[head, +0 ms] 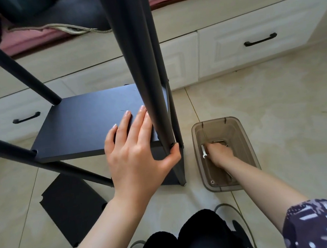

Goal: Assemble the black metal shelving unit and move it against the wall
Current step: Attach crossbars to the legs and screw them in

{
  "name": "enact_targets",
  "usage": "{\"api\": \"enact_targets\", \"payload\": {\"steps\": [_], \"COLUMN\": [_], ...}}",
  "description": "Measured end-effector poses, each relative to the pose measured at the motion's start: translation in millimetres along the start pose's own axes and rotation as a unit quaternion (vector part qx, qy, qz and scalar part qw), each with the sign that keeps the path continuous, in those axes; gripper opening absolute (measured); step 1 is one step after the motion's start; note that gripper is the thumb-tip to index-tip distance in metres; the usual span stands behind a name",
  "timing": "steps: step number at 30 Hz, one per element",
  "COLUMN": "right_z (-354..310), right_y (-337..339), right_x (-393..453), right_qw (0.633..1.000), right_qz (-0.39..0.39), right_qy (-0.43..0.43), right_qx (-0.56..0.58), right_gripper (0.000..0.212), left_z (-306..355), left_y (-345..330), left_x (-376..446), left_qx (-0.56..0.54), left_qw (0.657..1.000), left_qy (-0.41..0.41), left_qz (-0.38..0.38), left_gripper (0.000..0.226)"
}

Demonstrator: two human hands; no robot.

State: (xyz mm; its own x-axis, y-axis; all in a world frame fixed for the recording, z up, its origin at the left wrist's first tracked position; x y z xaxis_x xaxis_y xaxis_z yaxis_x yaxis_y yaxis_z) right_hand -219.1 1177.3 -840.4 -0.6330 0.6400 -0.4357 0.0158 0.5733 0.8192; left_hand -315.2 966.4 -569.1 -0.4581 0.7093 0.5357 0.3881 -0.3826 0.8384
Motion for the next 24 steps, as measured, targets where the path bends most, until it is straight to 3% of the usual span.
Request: {"api": "enact_targets", "payload": {"steps": [6, 11, 13, 19, 21, 24], "right_z": [-11, -19, -22, -53, -71, -95], "right_y": [24, 60, 76, 121, 135, 153], "right_x": [-24, -73, -97, -179, -200, -223], "right_qw": [0.998, 0.984, 0.963, 0.884, 0.861, 0.829], "right_qz": [0.044, 0.091, 0.102, 0.102, 0.094, 0.096], "right_qy": [0.055, 0.067, 0.076, 0.153, 0.187, 0.224], "right_qx": [0.001, 0.138, 0.236, 0.429, 0.463, 0.503], "right_gripper": [0.016, 0.013, 0.005, 0.013, 0.013, 0.014], "left_z": [-1, 0, 2, -6, -8, -13], "left_y": [1, 8, 12, 23, 35, 57], "left_x": [-1, 0, 3, 10, 3, -17], "left_qx": [-0.009, -0.018, -0.027, -0.046, -0.119, -0.249], "left_qw": [1.0, 0.996, 0.99, 0.965, 0.968, 0.95], "left_qy": [-0.001, 0.003, 0.013, -0.015, 0.041, 0.182], "left_qz": [-0.01, -0.084, -0.14, -0.259, -0.218, -0.06], "left_gripper": [0.06, 0.069, 0.073, 0.085, 0.073, 0.03]}}
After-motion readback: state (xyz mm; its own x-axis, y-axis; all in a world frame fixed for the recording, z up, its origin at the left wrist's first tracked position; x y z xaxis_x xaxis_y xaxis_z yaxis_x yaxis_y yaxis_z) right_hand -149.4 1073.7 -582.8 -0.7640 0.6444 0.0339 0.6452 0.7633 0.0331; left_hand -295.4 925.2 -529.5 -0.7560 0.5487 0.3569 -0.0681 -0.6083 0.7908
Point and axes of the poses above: each hand's wrist, its own x-axis towards the middle knuckle, its own y-axis out of the back of the hand, z = x × y, the point moved 4 cm from there along x, towards the middle knuckle, and after that the axes turned 11 degrees about x, right-handed, at the moved point
